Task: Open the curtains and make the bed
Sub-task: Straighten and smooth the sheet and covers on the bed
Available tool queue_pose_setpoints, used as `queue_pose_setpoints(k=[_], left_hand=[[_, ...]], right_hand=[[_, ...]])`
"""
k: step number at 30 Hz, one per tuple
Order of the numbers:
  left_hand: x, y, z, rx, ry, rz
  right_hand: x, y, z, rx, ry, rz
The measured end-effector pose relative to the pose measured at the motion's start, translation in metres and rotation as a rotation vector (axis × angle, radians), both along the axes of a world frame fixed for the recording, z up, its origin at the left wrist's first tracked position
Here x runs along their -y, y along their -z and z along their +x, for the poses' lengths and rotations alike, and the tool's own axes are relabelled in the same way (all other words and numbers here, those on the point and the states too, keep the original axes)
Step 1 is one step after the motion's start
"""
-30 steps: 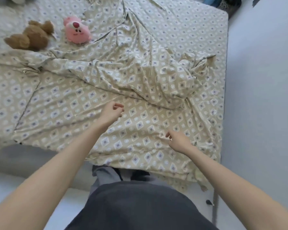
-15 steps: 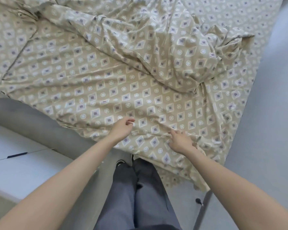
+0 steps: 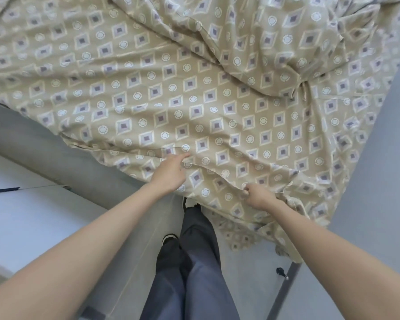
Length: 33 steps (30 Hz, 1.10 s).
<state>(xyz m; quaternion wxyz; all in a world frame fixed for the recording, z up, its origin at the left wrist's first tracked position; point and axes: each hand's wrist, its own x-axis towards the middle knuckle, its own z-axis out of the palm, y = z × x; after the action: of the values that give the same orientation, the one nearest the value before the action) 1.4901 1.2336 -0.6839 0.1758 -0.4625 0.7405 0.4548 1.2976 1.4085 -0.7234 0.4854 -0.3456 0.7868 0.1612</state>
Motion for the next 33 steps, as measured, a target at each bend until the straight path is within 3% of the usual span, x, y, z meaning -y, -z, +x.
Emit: queue_pose_setpoints(k=[3,8,14,18,23,30,33], left_hand=[[-0.015,-0.012,0.011,0.018,0.114,-0.028],[-0.045,-0.037,0.028,0.089,0.377,-0.108],[-0.093,-0.064,0.058,0.162,0.557,-0.309],[-0.114,-0.072,0.073,0.193,0.543,-0.399],[-0.143,-0.065,0.078,0.174,0.481,-0.355],[-0.170,-0.057,0.064,0.269,0.301,-0.471],[-0.178,-0.045,0.062,0.295,0.348,-0.453]], right_hand=[[-0.015,-0.018,0.016,0.131,-0.034,0.024],[-0.044,-0.049,0.047,0.108,-0.034,0.056],[-0.082,-0.088,0.085,0.064,0.010,-0.206],[-0.099,-0.114,0.099,0.038,-0.087,-0.353],[-0.116,-0.136,0.109,-0.038,-0.117,-0.511],[-0.147,-0.136,0.104,-0.095,-0.157,-0.611],[-0.162,-0.129,0.103,-0.138,-0.169,-0.661]])
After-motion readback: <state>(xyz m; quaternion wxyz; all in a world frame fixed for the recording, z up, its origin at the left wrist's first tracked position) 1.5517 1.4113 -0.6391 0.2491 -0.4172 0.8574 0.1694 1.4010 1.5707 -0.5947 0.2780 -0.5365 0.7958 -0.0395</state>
